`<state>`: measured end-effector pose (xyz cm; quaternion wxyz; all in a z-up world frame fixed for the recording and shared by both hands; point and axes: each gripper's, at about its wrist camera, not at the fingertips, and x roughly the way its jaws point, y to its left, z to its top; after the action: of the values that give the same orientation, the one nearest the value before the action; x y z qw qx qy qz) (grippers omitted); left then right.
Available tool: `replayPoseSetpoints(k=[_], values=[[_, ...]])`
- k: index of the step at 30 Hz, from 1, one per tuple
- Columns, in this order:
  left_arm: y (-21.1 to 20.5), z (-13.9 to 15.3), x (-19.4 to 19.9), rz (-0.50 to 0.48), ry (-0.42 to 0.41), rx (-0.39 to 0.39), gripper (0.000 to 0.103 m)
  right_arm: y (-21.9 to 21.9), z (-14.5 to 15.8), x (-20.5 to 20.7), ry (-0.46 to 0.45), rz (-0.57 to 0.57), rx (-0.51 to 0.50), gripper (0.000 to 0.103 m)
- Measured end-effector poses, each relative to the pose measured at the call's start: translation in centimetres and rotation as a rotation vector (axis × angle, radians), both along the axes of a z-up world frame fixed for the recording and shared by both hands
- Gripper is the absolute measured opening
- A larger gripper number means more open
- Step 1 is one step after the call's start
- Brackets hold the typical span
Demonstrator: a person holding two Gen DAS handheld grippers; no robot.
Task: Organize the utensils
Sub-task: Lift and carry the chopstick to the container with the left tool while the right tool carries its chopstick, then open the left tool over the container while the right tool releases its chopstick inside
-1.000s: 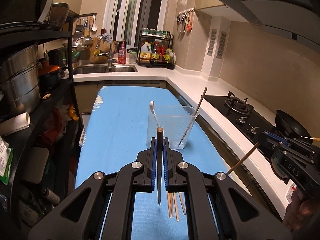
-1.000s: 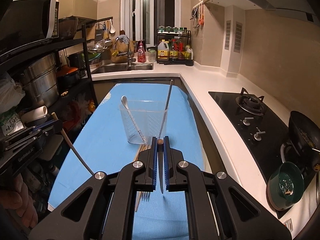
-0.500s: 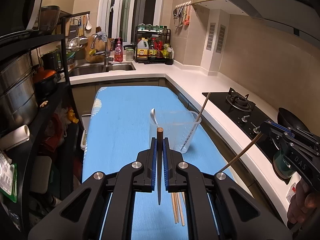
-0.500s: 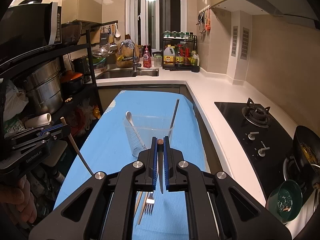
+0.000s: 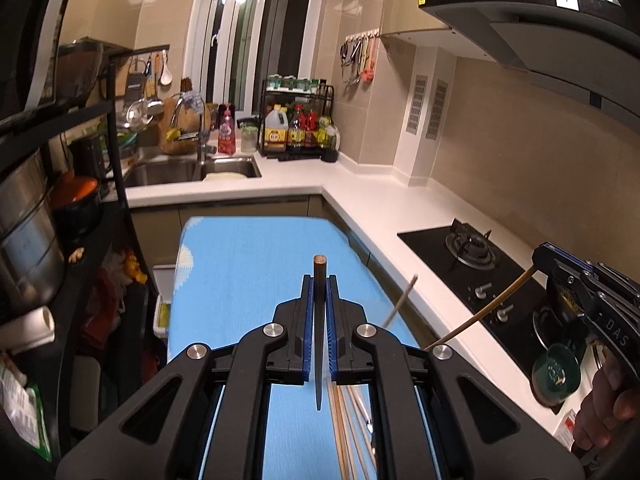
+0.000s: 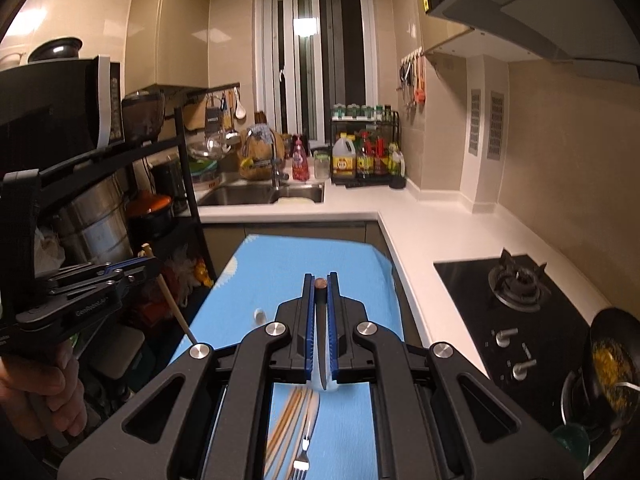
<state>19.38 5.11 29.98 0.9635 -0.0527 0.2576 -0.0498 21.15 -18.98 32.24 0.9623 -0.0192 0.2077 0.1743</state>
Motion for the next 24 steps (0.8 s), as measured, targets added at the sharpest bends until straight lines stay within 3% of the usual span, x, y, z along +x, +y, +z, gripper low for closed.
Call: replayPoseSetpoints(k=[5, 10, 21, 24], values=[[-0.6, 1.9, 3.6, -0.013, -0.049, -0.003, 0.006, 1.4, 1.2, 3.5, -0.032, -0.003, 0.004, 0.006], [-0.9, 1.3, 6.8, -0.029, -0.081, 0.005, 0.006, 2.5, -0.3, 7.0, -0.017, -0.005, 0.002, 0.006], [-1.3, -6.2, 12.3, -0.059, 0.092, 0.075, 0.006, 4.4, -7.4, 10.8, 0.108, 0.005, -0.062, 0.006], [-1.9, -7.4, 13.0, -0.109, 0.139, 0.071, 0.009, 4.7, -8.0, 10.8, 0.113, 0.000, -0.079, 0.013]])
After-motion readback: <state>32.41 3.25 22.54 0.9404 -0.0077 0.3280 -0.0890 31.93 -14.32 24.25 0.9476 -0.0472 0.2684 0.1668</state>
